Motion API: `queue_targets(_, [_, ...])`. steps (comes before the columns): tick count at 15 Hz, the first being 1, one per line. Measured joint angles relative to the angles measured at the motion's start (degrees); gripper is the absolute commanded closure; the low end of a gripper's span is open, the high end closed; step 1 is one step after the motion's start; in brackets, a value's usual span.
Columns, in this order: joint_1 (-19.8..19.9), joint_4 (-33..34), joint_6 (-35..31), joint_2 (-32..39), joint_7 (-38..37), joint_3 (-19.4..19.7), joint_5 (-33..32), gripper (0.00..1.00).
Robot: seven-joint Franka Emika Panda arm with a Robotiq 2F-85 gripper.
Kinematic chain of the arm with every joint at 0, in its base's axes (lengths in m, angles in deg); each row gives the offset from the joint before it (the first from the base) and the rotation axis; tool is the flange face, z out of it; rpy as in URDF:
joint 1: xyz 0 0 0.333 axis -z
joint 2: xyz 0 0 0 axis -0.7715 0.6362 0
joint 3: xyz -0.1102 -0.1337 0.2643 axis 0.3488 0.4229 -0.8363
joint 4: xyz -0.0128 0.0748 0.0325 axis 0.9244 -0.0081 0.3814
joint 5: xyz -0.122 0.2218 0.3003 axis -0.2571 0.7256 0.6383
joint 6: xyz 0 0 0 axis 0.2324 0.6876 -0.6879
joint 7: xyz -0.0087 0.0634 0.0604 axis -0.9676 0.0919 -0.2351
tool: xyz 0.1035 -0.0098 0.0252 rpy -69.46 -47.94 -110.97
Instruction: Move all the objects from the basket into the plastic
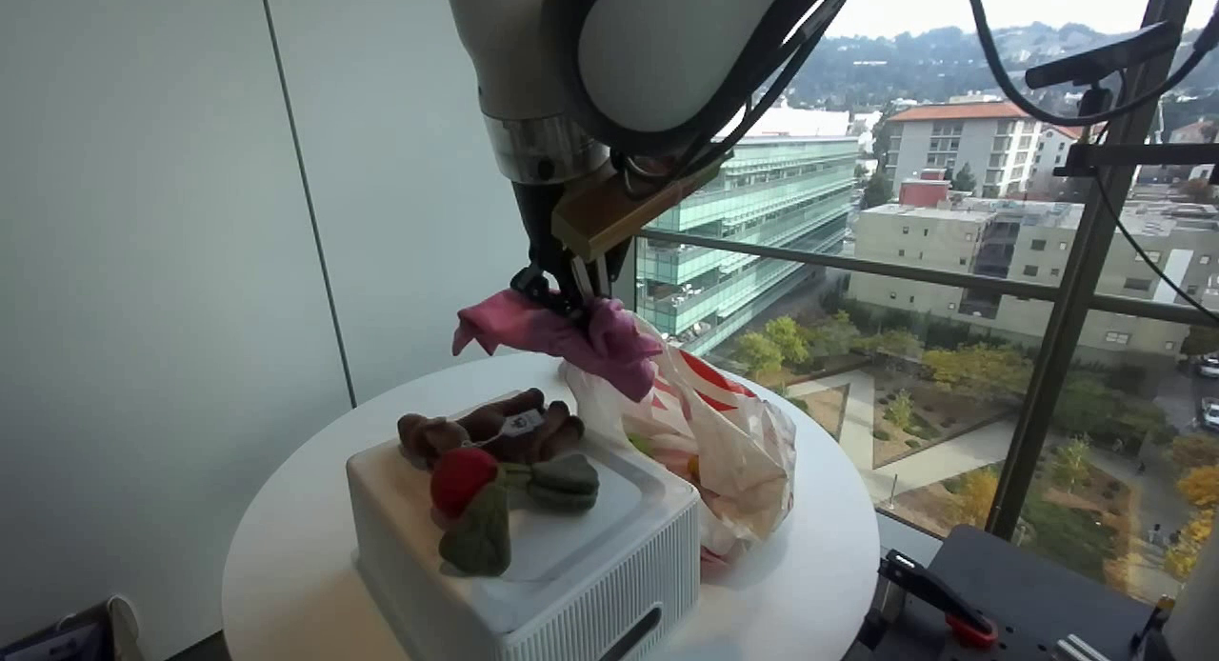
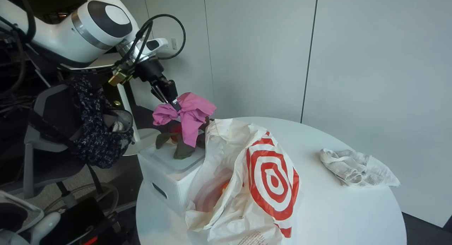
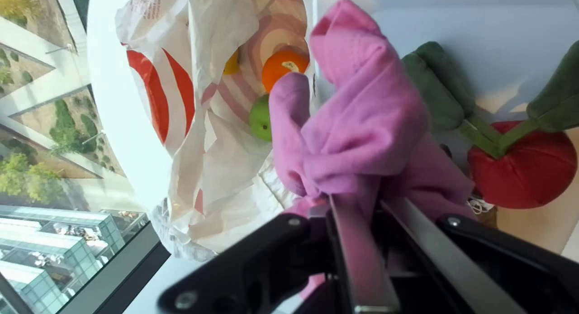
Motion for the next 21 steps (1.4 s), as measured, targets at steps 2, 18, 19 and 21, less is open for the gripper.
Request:
queue_targets(2, [1.6, 0.0, 4.1, -2.9, -0.2, -0.1, -0.3, 0.91])
queue_targets(18, [5.8, -3.5, 19.0, 3.4, 0.3, 0.7, -0.5, 0.93])
queue_targets(19, [6.1, -2.8, 18.1, 5.4, 0.0, 1.2, -0.5, 0.93])
queue_targets(21, [6.7, -1.2, 16.8, 9.1, -0.9, 2.6, -0.6, 0.92])
